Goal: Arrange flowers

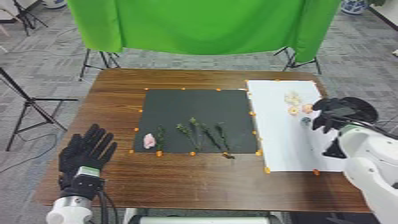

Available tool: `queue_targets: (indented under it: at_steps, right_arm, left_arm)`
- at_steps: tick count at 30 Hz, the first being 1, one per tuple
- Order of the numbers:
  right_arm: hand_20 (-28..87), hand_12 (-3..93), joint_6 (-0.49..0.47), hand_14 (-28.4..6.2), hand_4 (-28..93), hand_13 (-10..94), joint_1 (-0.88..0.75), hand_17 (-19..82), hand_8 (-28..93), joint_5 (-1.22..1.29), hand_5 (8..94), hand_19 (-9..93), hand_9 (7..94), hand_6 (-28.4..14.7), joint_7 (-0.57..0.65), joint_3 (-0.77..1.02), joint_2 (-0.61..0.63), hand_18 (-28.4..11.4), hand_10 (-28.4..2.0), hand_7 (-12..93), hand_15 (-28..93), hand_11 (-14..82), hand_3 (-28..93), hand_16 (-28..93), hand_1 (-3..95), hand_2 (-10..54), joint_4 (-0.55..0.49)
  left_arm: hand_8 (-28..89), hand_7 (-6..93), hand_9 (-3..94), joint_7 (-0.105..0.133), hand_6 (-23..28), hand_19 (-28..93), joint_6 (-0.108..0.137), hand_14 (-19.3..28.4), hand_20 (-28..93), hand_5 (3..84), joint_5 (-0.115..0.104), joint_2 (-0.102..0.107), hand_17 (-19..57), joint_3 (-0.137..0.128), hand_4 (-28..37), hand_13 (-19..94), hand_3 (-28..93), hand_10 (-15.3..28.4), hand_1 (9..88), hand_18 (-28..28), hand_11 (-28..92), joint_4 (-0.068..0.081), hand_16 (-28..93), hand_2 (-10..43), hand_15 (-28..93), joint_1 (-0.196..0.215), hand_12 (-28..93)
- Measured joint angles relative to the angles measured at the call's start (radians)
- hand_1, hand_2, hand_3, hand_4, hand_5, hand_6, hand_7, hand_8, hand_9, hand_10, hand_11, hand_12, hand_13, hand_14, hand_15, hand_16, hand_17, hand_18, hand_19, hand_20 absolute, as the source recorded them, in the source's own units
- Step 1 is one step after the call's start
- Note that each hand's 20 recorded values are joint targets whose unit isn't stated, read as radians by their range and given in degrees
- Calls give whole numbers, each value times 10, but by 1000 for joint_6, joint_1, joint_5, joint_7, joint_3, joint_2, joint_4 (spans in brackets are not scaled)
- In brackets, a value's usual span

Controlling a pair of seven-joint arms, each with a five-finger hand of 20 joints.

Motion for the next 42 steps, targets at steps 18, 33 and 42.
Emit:
queue_targets:
  at_steps: [18, 33, 42]
  right_arm:
    - [309, 125, -66, -57, -283, 623, 100, 273, -143, 48, 620, 709, 660, 26, -37, -91, -27, -165, -85, 163, 273, 111, 734, 345, 560, -90, 127]
    - [369, 401, 80, -71, -283, 719, 80, 300, 5, 42, 797, 728, 877, 25, -50, -114, -37, -180, -73, 206, 348, 74, 722, 468, 617, -95, 146]
    - [373, 401, 174, -70, -283, 724, -31, 300, 5, -14, 807, 724, 886, 23, -70, -97, -11, -182, -77, 203, 347, 70, 728, 465, 617, -95, 45]
  left_arm:
    - [-98, 194, 314, -9, 99, 400, 0, 165, 98, 410, 3, -4, -71, 8, -283, 234, 731, 157, 288, 146, 280, 0, -92, 185, 445, -1, 102]
    - [-98, 192, 312, -27, 100, 399, 0, 164, 98, 409, 6, -10, -74, 6, -283, 233, 730, 158, 287, 146, 279, 1, -93, 186, 443, 0, 101]
    - [-96, 188, 307, -71, 98, 394, -26, 163, 94, 403, 29, -22, -77, -13, -282, 227, 727, 159, 284, 145, 275, 9, -92, 181, 436, 3, 102]
